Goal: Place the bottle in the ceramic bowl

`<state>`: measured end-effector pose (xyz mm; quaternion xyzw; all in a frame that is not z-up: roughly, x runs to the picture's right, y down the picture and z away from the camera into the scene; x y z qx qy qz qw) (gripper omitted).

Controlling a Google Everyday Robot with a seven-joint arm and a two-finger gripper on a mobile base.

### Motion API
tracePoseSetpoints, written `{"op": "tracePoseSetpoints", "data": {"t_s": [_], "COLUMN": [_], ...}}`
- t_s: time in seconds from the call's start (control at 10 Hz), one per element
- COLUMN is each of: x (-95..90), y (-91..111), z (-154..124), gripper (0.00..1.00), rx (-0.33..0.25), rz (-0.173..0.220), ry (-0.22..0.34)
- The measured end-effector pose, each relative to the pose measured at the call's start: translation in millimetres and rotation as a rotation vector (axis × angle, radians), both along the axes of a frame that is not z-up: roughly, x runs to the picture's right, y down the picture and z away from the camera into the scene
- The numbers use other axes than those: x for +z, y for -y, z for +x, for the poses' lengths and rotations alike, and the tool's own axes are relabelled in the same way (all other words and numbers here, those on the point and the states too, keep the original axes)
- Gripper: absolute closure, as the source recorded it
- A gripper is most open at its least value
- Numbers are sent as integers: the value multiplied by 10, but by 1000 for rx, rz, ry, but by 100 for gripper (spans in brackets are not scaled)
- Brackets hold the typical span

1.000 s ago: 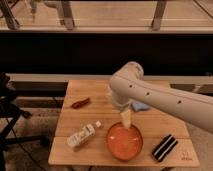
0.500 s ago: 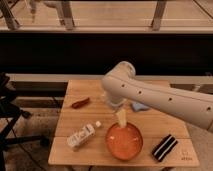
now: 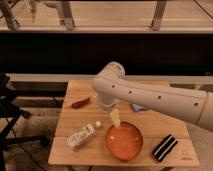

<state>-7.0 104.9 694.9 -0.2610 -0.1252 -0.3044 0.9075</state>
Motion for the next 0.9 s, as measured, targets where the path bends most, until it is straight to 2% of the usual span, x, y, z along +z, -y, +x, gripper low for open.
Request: {"op": "tracePoseSetpoints", "data": {"t_s": [0.3, 0.7, 0.9], "x": [36, 58, 131], "y": [-73, -128, -265], "z": [-366, -462, -711], "gripper": [0, 0, 0], "rx": [-62, -103, -139], "rz": [-6, -15, -30], "ry": [53, 92, 129]}}
